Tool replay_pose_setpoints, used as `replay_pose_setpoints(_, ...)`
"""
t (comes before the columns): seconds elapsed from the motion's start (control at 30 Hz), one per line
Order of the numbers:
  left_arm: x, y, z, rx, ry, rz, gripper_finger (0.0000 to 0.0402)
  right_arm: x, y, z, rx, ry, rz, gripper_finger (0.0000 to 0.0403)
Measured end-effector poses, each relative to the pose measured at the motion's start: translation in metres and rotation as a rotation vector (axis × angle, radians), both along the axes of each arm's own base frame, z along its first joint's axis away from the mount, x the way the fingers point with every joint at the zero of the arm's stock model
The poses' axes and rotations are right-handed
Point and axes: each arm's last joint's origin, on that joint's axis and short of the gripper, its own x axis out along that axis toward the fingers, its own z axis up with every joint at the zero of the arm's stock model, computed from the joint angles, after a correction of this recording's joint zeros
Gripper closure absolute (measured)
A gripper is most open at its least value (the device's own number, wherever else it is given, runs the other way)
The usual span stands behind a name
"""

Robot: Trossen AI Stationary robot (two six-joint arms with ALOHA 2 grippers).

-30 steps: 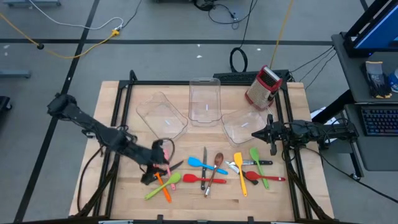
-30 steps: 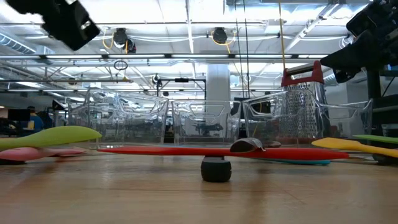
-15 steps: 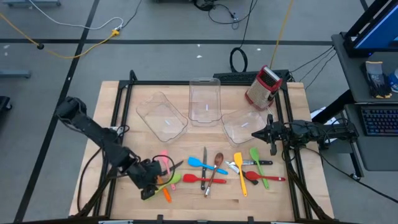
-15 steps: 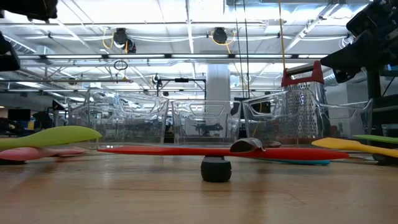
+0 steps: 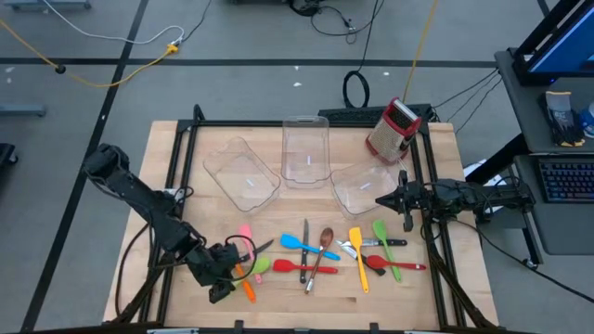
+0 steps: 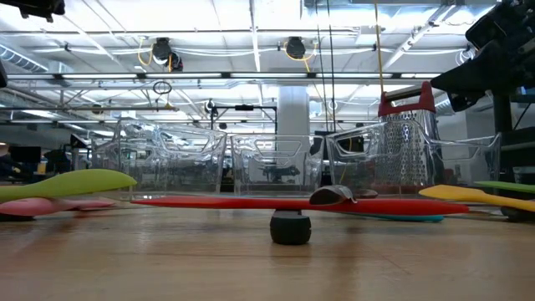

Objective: Pick & Place Kitchen Items
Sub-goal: Put the green serving spoon into the left bin

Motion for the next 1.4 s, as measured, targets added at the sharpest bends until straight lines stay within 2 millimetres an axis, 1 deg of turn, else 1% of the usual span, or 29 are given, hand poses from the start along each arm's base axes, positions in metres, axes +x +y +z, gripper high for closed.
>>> replay_pose_setpoints(0.07, 0.001, -0.001, 0.001, -0.013, -0.017, 0.026, 0.0229, 0.000, 0.000, 0.000, 0.000, 0.000, 0.000, 0.0394)
replay_pose_setpoints(0.2, 0.003, -0.003, 0.003, -0.012, -0.057, 0.022, 0.0229, 0.000, 0.000, 0.000, 0.000, 0.000, 0.000, 0.0394)
replay_pose_setpoints(0.47, 0.004, -0.005, 0.006, -0.047, -0.087, 0.048, 0.0229, 0.000, 0.000, 0.000, 0.000, 0.000, 0.000, 0.0394)
replay_pose_setpoints(0.53, 0.005, -0.006, 0.007, -0.038, -0.115, 0.044, 0.0229, 0.000, 0.000, 0.000, -0.001, 0.000, 0.000, 0.0394)
replay_pose_setpoints(0.63, 0.005, -0.006, 0.007, -0.015, -0.142, 0.087, 0.0229, 0.000, 0.000, 0.000, -0.001, 0.000, 0.000, 0.0394)
replay_pose_setpoints(0.8, 0.005, -0.006, 0.008, -0.057, -0.115, 0.174, 0.0228, 0.000, 0.000, 0.000, -0.001, 0.000, 0.000, 0.0394)
replay_pose_setpoints(0.9, 0.003, -0.008, 0.008, -0.062, -0.111, 0.171, 0.0224, 0.000, 0.000, 0.000, -0.001, 0.000, 0.000, 0.0394)
replay_pose_setpoints(1.0, 0.001, -0.010, 0.007, -0.071, -0.102, 0.178, 0.0202, 0.000, 0.000, 0.000, -0.001, 0.000, 0.000, 0.0394)
replay_pose_setpoints(1.2, -0.002, -0.009, 0.006, -0.030, -0.133, 0.299, 0.0129, 0.000, 0.000, 0.000, -0.001, 0.000, 0.000, 0.0394)
replay_pose_setpoints(1.3, -0.001, -0.010, 0.007, -0.016, -0.163, 0.291, 0.0103, 0.000, 0.000, 0.000, -0.001, 0.000, 0.000, 0.0394)
replay_pose_setpoints(1.4, 0.000, -0.010, 0.008, -0.018, -0.173, 0.293, 0.0086, 0.000, 0.000, 0.000, -0.001, 0.000, 0.000, 0.0394)
